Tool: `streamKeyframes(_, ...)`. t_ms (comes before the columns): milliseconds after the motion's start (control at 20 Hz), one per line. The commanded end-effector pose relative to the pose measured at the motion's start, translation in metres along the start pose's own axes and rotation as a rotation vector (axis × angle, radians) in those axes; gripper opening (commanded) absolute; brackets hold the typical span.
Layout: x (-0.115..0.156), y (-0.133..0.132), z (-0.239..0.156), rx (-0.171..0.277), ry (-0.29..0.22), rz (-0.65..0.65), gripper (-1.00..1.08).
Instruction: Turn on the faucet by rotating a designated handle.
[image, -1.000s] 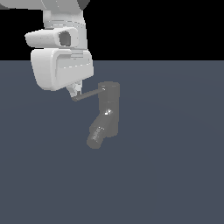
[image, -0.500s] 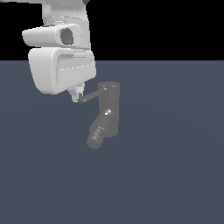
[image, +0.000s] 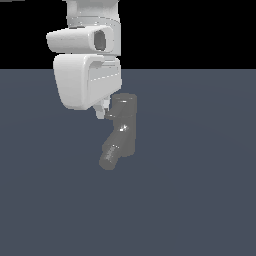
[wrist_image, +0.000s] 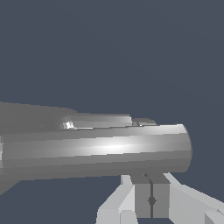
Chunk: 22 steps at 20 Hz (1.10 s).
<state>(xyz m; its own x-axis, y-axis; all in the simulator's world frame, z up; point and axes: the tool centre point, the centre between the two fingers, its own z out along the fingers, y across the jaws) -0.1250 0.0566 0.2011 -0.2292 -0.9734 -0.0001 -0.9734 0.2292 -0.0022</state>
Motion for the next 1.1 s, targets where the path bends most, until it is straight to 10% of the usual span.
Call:
streamKeyframes(0,0.020,-0.002,0.000,-0.001,0.000,0.016,-1.00)
streamKeyframes(1050,0.084,-0.022,0.000,0.000,0.001,0.000,-1.00)
